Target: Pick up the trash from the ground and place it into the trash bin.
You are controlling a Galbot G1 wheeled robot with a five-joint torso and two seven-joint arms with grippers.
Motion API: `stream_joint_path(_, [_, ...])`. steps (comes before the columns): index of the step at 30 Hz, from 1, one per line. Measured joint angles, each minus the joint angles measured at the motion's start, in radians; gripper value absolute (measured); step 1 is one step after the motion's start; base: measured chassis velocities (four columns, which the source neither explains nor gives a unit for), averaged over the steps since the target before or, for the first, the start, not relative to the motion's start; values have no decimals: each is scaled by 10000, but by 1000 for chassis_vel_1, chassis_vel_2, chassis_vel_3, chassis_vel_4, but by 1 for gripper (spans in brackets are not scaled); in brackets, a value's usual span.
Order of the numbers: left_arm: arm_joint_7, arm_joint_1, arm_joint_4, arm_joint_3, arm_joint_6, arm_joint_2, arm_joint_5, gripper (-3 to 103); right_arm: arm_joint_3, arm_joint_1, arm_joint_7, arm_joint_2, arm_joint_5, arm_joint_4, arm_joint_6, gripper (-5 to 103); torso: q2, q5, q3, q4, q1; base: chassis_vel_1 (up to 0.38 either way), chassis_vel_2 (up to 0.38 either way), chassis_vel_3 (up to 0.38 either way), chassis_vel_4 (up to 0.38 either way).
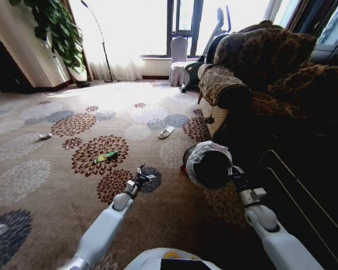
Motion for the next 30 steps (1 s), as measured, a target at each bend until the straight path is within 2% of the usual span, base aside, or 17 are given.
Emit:
stream_joint_path(3, [50,-63,440,233,-23,-81,90,100,-142,-7,-4,46,-65,37,29,0,0,5,-1,7,-2,-58,-24,53,5])
stream_joint_path(5, [76,-401,1031,439,-65,-255,331,100,-186,-47,-12,63,-122,76,107,0,1,-17,-4,10,-8,44,6,-15,6])
stream_joint_path(7, [85,-744,1487,639,-120,-375,452,100,-194,-63,-13,52,-150,88,145,0,2,0,-5,10,-8,96,32,-44,4])
stream_joint_path(11, [197,-1142,2019,910,-292,-457,485,100,-189,-140,-13,-18,-162,176,108,0,2,-2,-4,10,-8,33,8,-26,-3])
stream_joint_path(15, [469,-1868,3166,1256,-629,-814,464,100,-185,-284,-10,-67,-154,333,106,0,2,3,-3,0,-6,0,0,0,0])
stream_joint_path(20, [546,-2061,3607,1511,-694,-1144,422,100,-347,-82,-14,-259,-104,318,340,0,2,-2,-3,7,-7,0,0,0,0])
stream_joint_path(30, [806,-2181,3839,1885,-722,-1281,451,100,-528,203,-13,-424,30,227,387,0,2,-2,-4,6,-6,-86,84,88,-74])
